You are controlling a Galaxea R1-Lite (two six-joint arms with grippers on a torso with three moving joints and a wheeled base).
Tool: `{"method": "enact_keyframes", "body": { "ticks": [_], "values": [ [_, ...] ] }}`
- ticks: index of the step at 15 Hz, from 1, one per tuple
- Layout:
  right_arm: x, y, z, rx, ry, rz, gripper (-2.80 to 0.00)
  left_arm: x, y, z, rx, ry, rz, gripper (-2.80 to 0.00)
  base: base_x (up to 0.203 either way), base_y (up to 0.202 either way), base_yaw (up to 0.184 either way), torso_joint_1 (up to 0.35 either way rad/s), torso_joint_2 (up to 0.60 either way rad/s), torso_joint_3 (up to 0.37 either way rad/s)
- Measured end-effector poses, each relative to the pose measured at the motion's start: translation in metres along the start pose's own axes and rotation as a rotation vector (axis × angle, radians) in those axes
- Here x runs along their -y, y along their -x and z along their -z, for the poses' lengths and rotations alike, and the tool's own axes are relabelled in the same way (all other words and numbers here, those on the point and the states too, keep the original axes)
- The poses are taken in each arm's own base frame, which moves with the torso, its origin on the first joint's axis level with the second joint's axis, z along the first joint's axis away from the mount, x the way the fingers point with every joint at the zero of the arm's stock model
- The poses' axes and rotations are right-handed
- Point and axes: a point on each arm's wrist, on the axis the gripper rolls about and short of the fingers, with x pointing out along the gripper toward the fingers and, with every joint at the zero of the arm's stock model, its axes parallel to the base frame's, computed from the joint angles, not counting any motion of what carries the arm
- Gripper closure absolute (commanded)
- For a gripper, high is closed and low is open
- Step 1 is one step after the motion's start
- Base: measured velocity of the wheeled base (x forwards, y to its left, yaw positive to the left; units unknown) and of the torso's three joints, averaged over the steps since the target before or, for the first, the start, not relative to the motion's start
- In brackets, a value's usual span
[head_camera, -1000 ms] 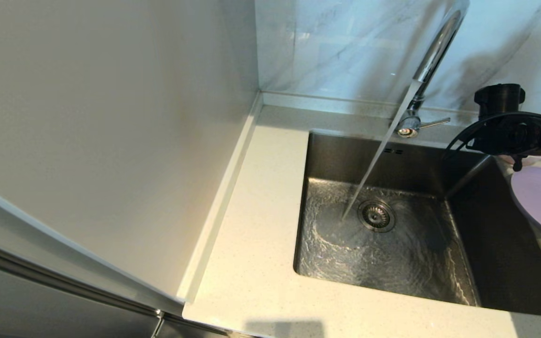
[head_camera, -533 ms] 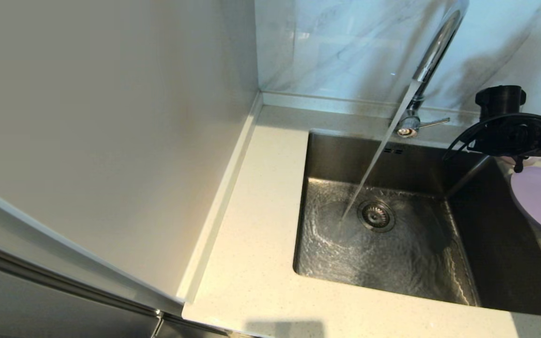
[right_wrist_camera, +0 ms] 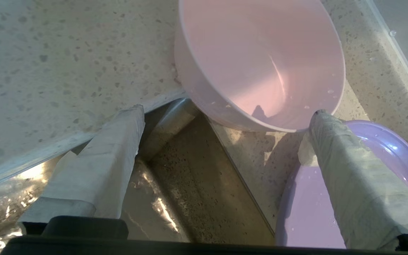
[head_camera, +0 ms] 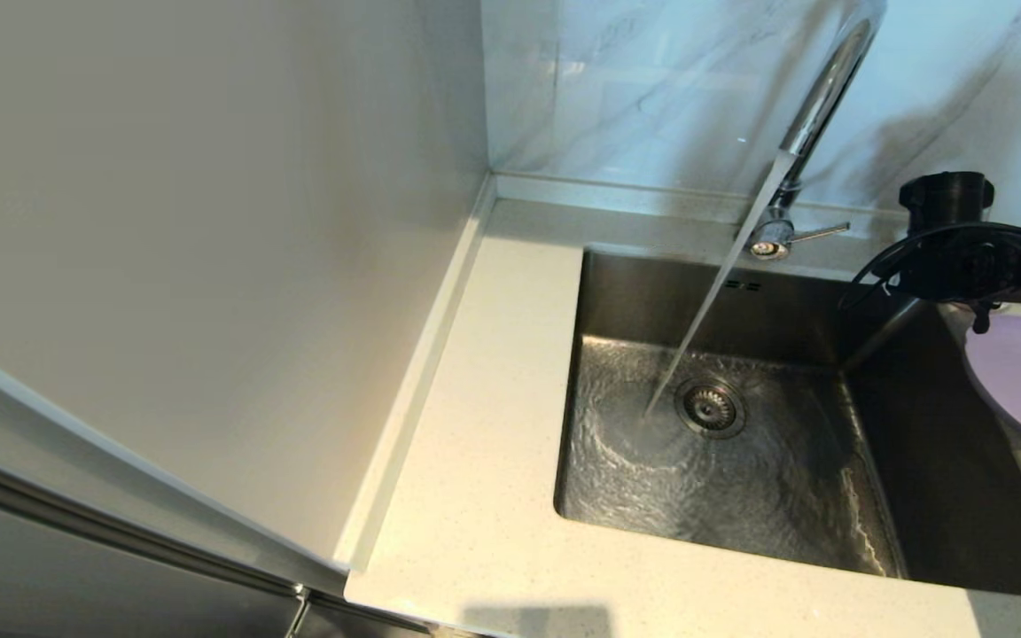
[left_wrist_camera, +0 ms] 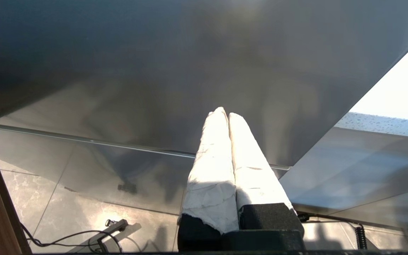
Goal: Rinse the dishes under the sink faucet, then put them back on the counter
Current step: Pick up the bowl
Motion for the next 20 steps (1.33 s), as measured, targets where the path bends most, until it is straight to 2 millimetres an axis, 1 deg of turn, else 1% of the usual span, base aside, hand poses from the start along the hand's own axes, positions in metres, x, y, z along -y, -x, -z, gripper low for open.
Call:
{"method": "enact_keyframes", "body": {
  "ticks": [2,3,6,13,16,20],
  "values": [
    [0.000,-0.002,0.001,-0.002,0.000,0.004,-2.80,0.000,0.000,0.000,0.000,0.000,0.000,0.00,0.000,0.000,0.000,0.000,0.00,0.000],
    [0.000,-0.003,0.002,-0.004,0.002,0.004,0.00,0.000,0.000,0.000,0.000,0.000,0.000,0.00,0.000,0.000,0.000,0.000,0.00,0.000],
    [0.001,-0.006,0.004,-0.010,0.005,0.009,0.00,0.000,0.000,0.000,0.000,0.000,0.000,0.00,0.000,0.000,0.000,0.000,0.00,0.000],
    [0.001,-0.004,0.002,-0.004,-0.006,0.007,0.00,0.000,0.000,0.000,0.000,0.000,0.000,0.00,0.000,0.000,0.000,0.000,0.00,0.000],
    [0.004,0.004,-0.007,0.014,-0.018,0.001,0.00,0.000,0.000,0.000,0.000,0.000,0.000,0.00,0.000,0.000,0.000,0.000,0.00,0.000],
    [0.009,0.023,-0.026,0.054,-0.025,-0.018,0.00,0.000,0.000,0.000,0.000,0.000,0.000,0.00,0.000,0.000,0.000,0.000,0.00,0.000]
  ]
}}
